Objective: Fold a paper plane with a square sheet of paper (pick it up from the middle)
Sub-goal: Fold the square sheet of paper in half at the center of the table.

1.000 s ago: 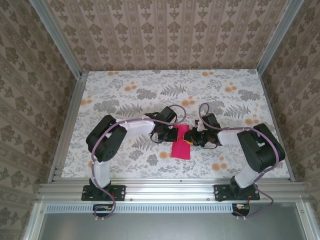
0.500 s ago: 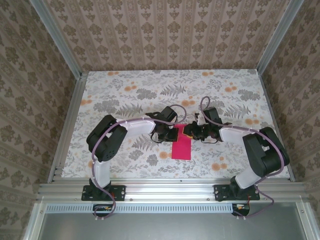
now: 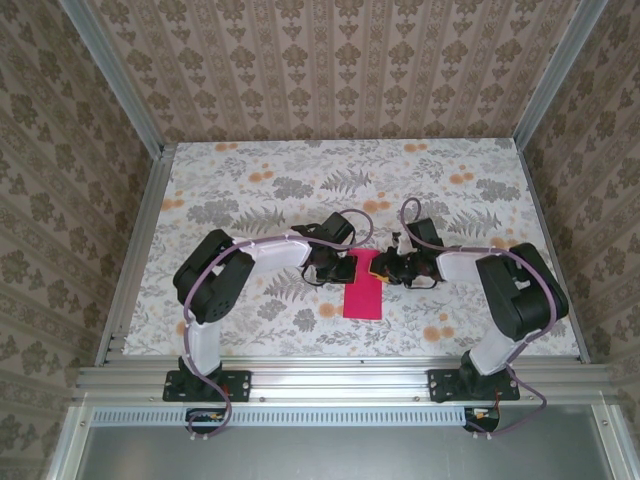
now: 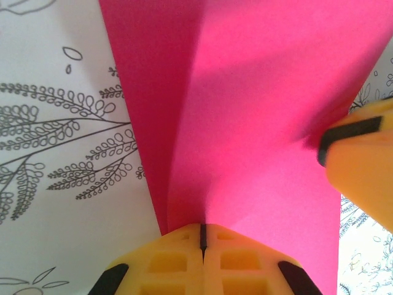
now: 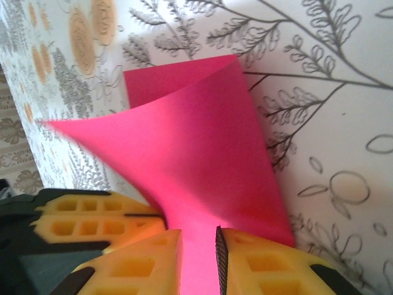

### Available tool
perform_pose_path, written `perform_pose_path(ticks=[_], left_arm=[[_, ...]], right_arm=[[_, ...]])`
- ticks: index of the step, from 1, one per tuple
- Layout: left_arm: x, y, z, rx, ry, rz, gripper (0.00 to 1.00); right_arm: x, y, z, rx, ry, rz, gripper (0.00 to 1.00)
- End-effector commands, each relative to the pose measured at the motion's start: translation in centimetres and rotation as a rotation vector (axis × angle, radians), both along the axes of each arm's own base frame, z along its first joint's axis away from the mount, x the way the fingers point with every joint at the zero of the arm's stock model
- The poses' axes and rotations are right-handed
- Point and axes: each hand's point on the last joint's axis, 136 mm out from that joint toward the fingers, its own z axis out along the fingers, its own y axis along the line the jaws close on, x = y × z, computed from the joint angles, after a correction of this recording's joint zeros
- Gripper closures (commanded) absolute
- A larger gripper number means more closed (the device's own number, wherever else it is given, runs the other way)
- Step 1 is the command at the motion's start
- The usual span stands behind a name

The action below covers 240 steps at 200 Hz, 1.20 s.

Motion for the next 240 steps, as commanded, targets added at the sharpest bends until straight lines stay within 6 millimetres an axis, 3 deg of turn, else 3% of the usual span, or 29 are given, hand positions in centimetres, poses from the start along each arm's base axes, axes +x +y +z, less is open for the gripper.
perform_pose_path(ticks=[1,30,97,116,143,163,240], left_arm=[[-1.3,2.1,-2.5,0.124,0.038,-0.021,1.0],[-1.2,2.0,-2.5,0.12,0.038,-0.02,1.0],[-1.3,2.1,-2.4,0.123,0.038,-0.02,1.0],[-1.4,2.3,-2.5,0.127,0.038,-0.019,1.0],[-1.4,2.3,-2.5,0.128,0.039,-0.018,1.0],[-1.4,2.2,-2.5,0.123,0.039,-0.017,1.0],[-1.6,2.4,-2.5,0.13,0.042,-0.022,1.0]], right_arm=[[1.1,-0.1,2.8,-0.009,-0.052,0.005,0.76],[1.8,-0.3,2.1,-0.051,-0.041,0.023,0.77],[1.2,-1.4,-2.5,-0.14,0.065,0.018,0.77],[1.5,-1.1,-1.4,-0.117,0.046,0.021,0.77],[3.0,-0.6,1.7,-0.076,-0.03,0.021,0.76],[3.9,-1.2,1.8,-0.084,-0.042,0.002,0.76],[3.6,-3.6,-3.5,-0.173,0.062,-0.041,0.77]])
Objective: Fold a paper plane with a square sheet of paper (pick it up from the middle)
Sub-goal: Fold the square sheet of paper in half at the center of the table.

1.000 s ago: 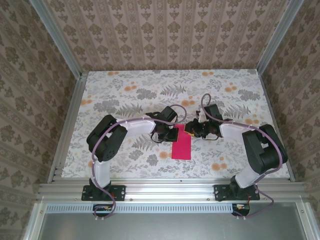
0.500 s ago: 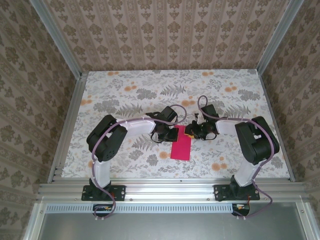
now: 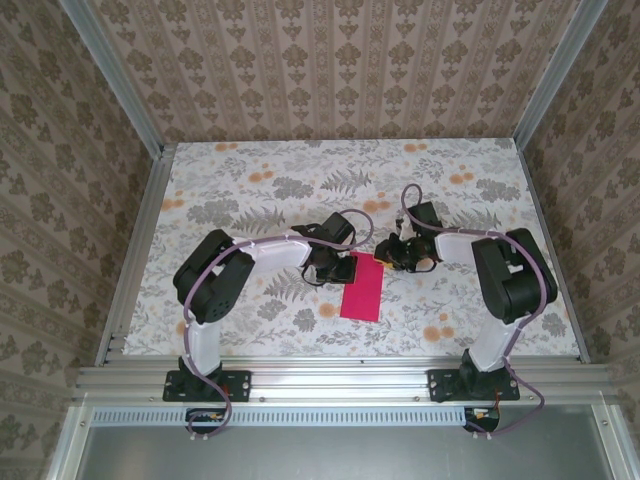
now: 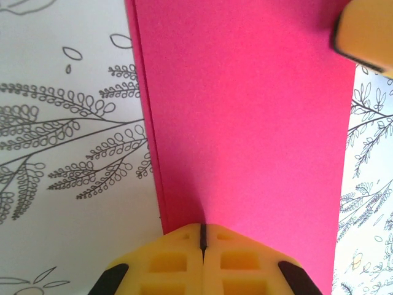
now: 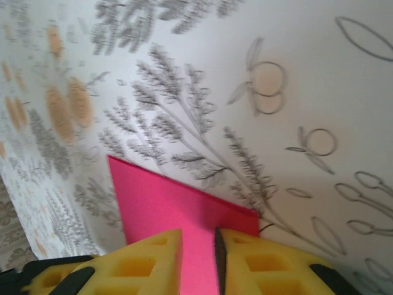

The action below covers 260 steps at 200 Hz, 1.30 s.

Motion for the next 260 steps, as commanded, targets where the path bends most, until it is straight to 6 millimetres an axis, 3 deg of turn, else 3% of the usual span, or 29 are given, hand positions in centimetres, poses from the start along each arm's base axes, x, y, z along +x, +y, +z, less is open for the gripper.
perform_pose_path(ticks=[1,21,51,67,92,145,168,188,215,233,260], left_arm=[[-1.6,2.4,-2.5,0.126,0.044,-0.019,1.0],[-1.6,2.6,-2.5,0.131,0.043,-0.019,1.0],[-1.8,2.7,-2.7,0.133,0.047,-0.021,1.0],[-1.9,2.6,-2.7,0.133,0.047,-0.023,1.0],[-1.8,2.5,-2.6,0.129,0.047,-0.023,1.0],[-1.8,2.5,-2.5,0.131,0.043,-0.025,1.0],[-1.7,2.5,-2.3,0.129,0.041,-0.027,1.0],[-1.7,2.5,-2.2,0.131,0.038,-0.026,1.0],[-1.7,2.4,-2.1,0.127,0.036,-0.026,1.0],[-1.6,2.2,-1.8,0.121,0.03,-0.025,1.0],[-1.4,2.0,-1.7,0.116,0.025,-0.028,1.0]], right_arm=[[-0.3,-1.4,-1.9,-0.075,0.03,-0.014,0.77],[0.1,-1.2,-0.6,-0.055,0.006,-0.012,0.77],[1.5,0.1,3.5,0.024,-0.079,0.006,0.77],[1.9,0.2,4.1,0.031,-0.094,0.009,0.76],[2.2,0.1,3.0,0.03,-0.069,0.005,0.77],[1.0,-0.9,-1.3,-0.005,0.02,-0.033,0.77],[0.9,-1.5,-1.8,-0.012,0.026,-0.044,0.77],[1.2,-1.6,-0.2,0.001,-0.001,-0.048,0.77],[1.4,-1.0,3.7,0.048,-0.074,-0.018,0.76],[0.4,-0.9,5.2,0.068,-0.098,-0.017,0.76],[-2.2,0.4,5.3,0.146,-0.095,-0.018,0.76]])
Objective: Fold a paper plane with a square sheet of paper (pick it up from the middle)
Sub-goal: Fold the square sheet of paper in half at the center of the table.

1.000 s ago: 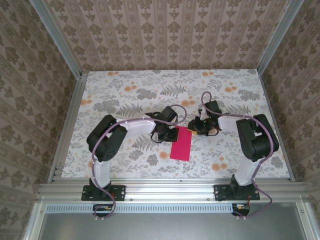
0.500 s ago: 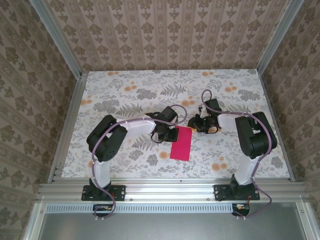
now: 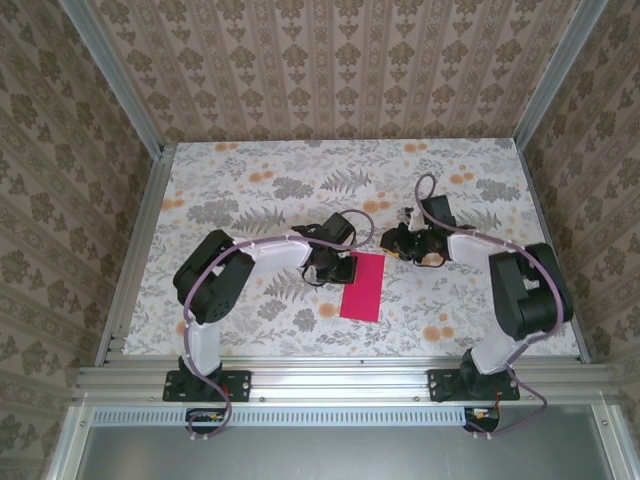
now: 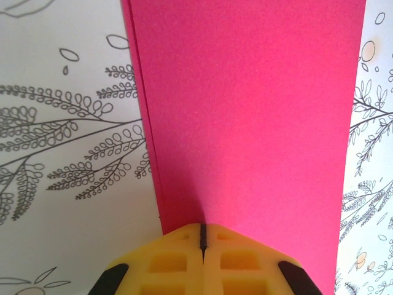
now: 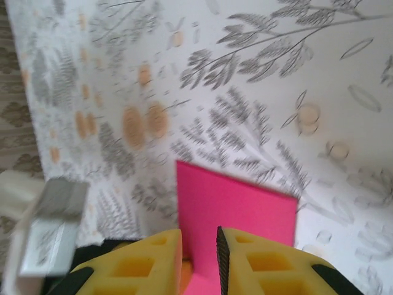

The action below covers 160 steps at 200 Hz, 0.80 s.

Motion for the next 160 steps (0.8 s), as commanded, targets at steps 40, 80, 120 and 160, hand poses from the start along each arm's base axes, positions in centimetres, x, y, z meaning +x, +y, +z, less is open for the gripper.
perform_pose_path(ticks=[40,80,120,160], left_arm=[[-1.4,1.8,-1.7,0.11,0.04,-0.017,1.0],[-1.5,1.8,-1.7,0.11,0.038,-0.016,1.0],[-1.5,1.9,-1.7,0.112,0.038,-0.018,1.0],[-1.5,1.7,-1.6,0.11,0.035,-0.02,1.0]], right_arm=[[-6.0,3.0,-2.2,0.079,0.1,0.073,0.76],[-8.7,3.0,-5.9,0.004,0.18,0.073,0.76],[-10.0,2.5,-7.0,-0.014,0.214,0.082,0.76],[-11.3,3.1,-3.6,0.028,0.139,0.11,0.75]])
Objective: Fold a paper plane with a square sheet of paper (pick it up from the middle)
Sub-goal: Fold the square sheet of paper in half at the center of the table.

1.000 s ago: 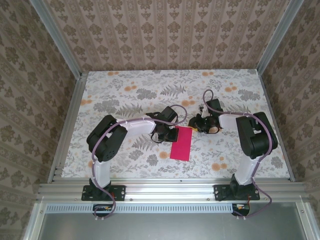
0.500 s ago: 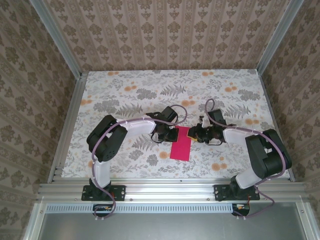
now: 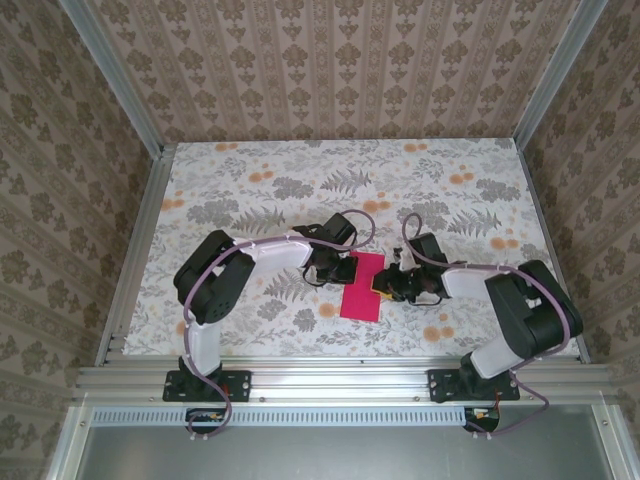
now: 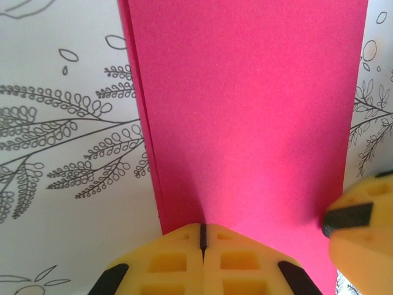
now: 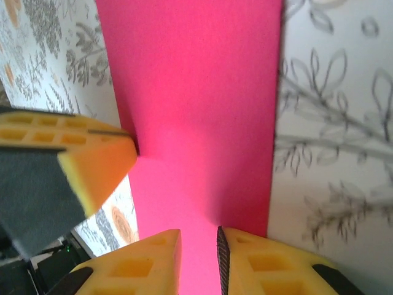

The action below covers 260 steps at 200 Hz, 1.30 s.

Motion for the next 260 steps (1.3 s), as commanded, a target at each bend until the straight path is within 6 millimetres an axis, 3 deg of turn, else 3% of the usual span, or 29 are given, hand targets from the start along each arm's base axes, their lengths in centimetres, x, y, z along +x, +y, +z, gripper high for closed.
perform_pose_path(ticks=[1,23,67,90,121,141,205,221,240,260], left_arm=[[-1.4,1.8,-1.7,0.099,0.045,-0.018,1.0],[-1.4,1.6,-1.7,0.096,0.045,-0.02,1.0],[-1.6,1.5,-1.9,0.095,0.05,-0.022,1.0],[-1.7,1.5,-1.9,0.096,0.048,-0.023,1.0],[-1.6,1.5,-1.7,0.094,0.046,-0.022,1.0],[-1.6,1.3,-1.7,0.09,0.047,-0.024,1.0],[-1.5,0.6,-1.0,0.074,0.036,-0.03,1.0],[-1.4,0.6,-0.4,0.069,0.028,-0.028,1.0],[-1.2,0.5,1.0,0.049,0.006,-0.027,1.0],[-0.8,0.1,3.5,0.006,-0.034,-0.023,0.94]], right_arm=[[-1.6,0.0,1.1,0.003,-0.002,0.004,0.75],[-2.8,0.4,1.5,0.032,-0.015,0.006,0.75],[-5.6,0.2,-1.9,-0.005,0.095,0.029,0.74],[-6.1,-0.4,-2.2,-0.035,0.109,0.028,0.74],[-5.6,-0.1,1.5,-0.014,0.005,0.034,0.74],[-5.9,0.5,2.6,0.02,-0.021,0.046,0.74],[-8.1,0.5,-1.2,-0.018,0.089,0.088,0.72],[-8.0,0.2,-0.5,-0.039,0.07,0.086,0.73],[-7.0,-0.3,1.9,-0.069,-0.012,0.074,0.7],[-5.9,-3.0,3.6,-0.223,-0.085,0.016,0.61]])
